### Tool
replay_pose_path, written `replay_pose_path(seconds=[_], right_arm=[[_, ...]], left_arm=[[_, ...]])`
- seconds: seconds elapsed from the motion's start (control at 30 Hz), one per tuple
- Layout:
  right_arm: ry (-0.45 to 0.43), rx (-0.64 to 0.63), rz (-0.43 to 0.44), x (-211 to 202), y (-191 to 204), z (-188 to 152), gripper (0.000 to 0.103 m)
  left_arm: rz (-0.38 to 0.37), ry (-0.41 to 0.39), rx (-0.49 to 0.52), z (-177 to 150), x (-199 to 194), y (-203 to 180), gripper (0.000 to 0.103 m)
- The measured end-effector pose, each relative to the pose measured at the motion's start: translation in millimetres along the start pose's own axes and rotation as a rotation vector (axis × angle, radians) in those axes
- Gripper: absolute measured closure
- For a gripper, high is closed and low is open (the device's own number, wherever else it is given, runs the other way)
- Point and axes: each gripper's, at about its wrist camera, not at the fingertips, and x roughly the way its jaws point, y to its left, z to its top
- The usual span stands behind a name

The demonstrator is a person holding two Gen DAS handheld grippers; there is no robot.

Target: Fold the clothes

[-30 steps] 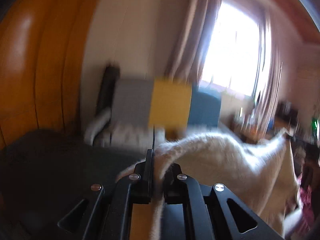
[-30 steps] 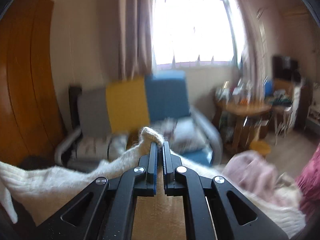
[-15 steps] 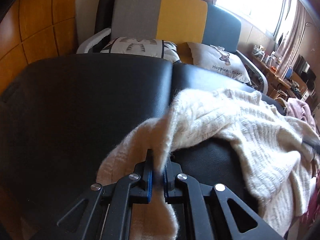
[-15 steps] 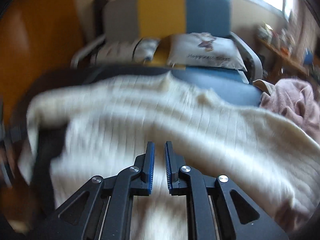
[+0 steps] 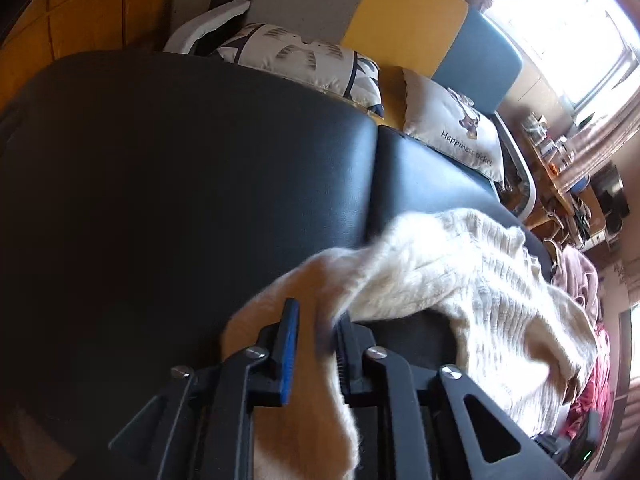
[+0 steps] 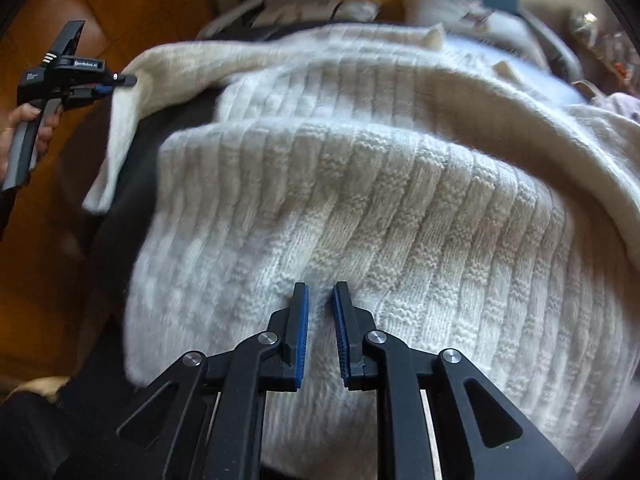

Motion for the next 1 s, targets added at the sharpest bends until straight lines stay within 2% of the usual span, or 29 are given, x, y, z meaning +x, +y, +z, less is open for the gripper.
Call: replay_pose_path(seconds=[0.07,0.17,0.2,0.27,0.33,0.37,0.4,0.47,0.53,0.6,0.67,0.73,0.93,1.0], right_arm=[[-0.024,0.006,0.009,-6.5,-0.1,15.1,0.086],[-0.059,0.014,0.023,-16.4,-0.2,37.8,0.084],[-0.071,0.017,0.027,-19.6,-0.3,45.4,0.084],[-0.095,0.022,0.036,-26.2,-0.4,60.5,0.084],[-0.119,0.028,0.045,-32.7,-0.5,75.7,0.082],[-0.131,0.030,0.050,-36.0,-0.5,83.2,0.076],[-0.134,0.044,0.038,-31.0,2.1,88.8,0.072],[-0.125,0.076,0.069,-13.0,9.6,101.2,0.072],[-0.099,0.096,0.082,1.8,16.7,104.4,0.072],[-0.066,0.085,0.097,17.3,27.3,98.6,0.071],[-0.031,0.065,0.108,29.7,35.5,88.9,0.071],[-0.019,0.031,0.082,34.6,41.9,77.7,0.071],[-0.020,0.017,0.088,41.8,36.7,58.6,0.071],[-0.018,0.036,0.104,45.1,32.7,56.9,0.071]], left_arm=[[0.022,-0.013,0.011,-7.9,-11.7,12.9,0.084],[0.049,-0.057,-0.040,-30.1,-33.8,42.8,0.081],[0.072,-0.084,-0.043,-40.4,-42.9,50.9,0.079],[0.126,-0.165,0.015,-70.1,-62.4,56.2,0.075],[0.142,-0.196,0.073,-94.3,-68.1,48.1,0.072],[0.136,-0.199,0.114,-106.6,-67.0,38.2,0.071],[0.134,-0.201,0.143,-114.9,-64.4,28.5,0.071],[0.140,-0.204,0.192,-126.2,-54.8,7.6,0.069],[0.146,-0.185,0.224,-128.8,-36.3,-12.7,0.069],[0.117,-0.167,0.222,-124.5,-22.8,-24.7,0.069],[0.152,-0.169,0.225,-114.2,-10.5,-34.2,0.069],[0.166,-0.186,0.221,-104.1,-6.3,-37.8,0.069],[0.053,-0.125,0.184,-94.1,4.4,-37.6,0.062],[0.068,-0.113,0.170,-91.4,12.0,-39.4,0.062]])
